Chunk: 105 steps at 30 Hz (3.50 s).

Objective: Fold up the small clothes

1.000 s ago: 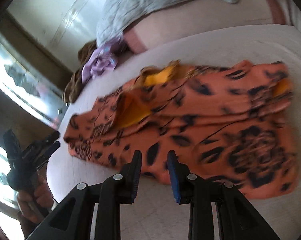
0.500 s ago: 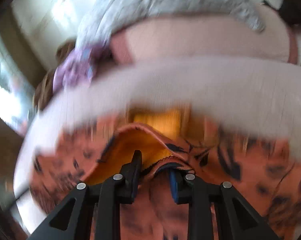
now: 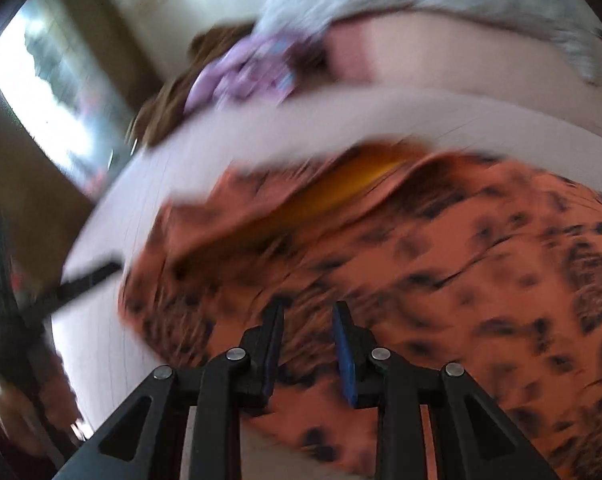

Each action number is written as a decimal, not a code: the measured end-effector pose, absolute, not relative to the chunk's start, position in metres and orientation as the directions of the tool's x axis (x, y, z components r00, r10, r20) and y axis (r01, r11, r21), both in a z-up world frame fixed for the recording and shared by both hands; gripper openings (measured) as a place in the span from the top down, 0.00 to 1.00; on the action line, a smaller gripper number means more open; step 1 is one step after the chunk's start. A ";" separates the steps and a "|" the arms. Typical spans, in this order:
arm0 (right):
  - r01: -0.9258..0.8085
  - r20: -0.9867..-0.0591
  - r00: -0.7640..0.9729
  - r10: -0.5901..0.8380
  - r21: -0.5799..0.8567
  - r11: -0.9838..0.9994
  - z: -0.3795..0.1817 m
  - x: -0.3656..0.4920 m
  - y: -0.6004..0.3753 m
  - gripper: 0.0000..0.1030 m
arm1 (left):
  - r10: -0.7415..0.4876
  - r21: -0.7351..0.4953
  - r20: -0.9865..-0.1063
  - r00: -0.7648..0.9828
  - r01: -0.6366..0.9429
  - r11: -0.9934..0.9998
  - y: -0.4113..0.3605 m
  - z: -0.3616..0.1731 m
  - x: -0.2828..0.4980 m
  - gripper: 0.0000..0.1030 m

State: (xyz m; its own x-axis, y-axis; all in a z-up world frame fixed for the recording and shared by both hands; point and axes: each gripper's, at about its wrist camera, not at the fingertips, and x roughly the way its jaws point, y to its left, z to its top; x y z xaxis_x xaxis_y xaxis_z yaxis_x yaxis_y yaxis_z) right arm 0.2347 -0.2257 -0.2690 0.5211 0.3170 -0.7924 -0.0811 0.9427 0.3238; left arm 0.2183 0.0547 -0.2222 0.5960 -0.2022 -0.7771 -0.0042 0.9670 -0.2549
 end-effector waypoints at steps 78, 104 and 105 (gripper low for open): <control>0.239 -0.764 0.624 0.162 0.385 0.892 -0.232 0.244 -0.356 0.72 | -0.154 -0.058 -0.788 0.596 0.177 0.982 -0.005 -0.221 0.214 0.17; 0.422 -0.826 0.532 0.186 0.449 0.788 -0.293 0.095 -0.422 0.72 | -0.054 -0.012 -0.831 0.554 0.078 0.997 0.021 -0.256 0.208 0.11; 0.417 -0.825 0.537 0.178 0.442 0.794 -0.288 0.096 -0.420 0.70 | -0.032 0.019 -0.825 0.564 0.084 0.996 0.017 -0.254 0.206 0.11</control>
